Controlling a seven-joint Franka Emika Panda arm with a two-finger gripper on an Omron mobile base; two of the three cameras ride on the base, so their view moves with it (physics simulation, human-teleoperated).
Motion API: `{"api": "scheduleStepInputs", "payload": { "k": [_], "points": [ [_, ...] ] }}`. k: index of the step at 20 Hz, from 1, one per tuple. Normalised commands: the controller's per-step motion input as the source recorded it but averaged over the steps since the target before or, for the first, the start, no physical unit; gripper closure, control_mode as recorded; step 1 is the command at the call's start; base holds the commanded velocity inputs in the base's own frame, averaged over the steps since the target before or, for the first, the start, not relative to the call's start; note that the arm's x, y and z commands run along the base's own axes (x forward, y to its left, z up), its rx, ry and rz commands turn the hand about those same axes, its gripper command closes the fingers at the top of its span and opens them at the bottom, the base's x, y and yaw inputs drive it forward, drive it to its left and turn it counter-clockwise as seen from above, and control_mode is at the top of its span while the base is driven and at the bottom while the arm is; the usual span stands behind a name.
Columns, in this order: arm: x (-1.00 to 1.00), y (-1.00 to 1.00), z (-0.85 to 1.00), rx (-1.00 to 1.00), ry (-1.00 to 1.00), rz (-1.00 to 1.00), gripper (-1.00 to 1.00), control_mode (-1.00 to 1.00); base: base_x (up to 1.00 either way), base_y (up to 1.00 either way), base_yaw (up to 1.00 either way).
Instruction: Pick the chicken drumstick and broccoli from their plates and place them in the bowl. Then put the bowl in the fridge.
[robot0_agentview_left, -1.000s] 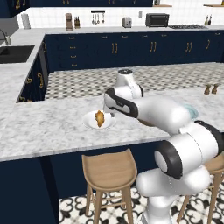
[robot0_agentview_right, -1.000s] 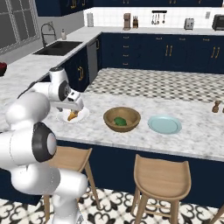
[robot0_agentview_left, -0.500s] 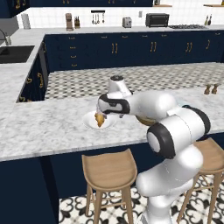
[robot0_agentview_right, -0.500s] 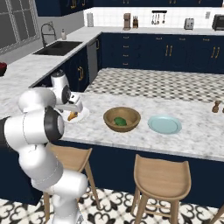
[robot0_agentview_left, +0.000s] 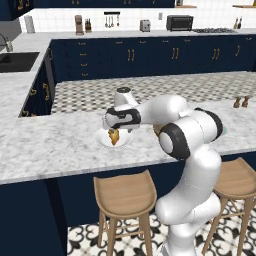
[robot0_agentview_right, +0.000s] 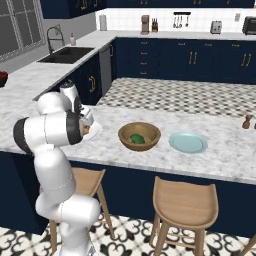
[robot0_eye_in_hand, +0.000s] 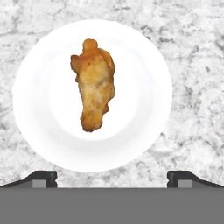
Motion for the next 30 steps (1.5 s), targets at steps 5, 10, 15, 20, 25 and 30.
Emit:
{"api": "scheduleStepInputs", "payload": {
  "k": [5,10,15,20,25,30],
  "points": [
    [0.21,0.0,-0.52,0.0,0.0,0.0,-1.0,-1.0,0.0,0.0,0.0],
    [0.22,0.0,-0.24,0.0,0.0,0.0,-1.0,-1.0,0.0,0.0,0.0],
    [0.37,0.01,-0.05,0.0,0.0,0.0,-1.0,-1.0,0.0,0.0,0.0],
    [0.19,0.06,-0.15,0.0,0.0,0.0,-1.0,-1.0,0.0,0.0,0.0],
    [0.09,0.12,-0.27,0.0,0.0,0.0,-1.0,-1.0,0.0,0.0,0.0],
    [0.2,0.04,-0.13,0.0,0.0,0.0,-1.0,-1.0,0.0,0.0,0.0]
  ]
}}
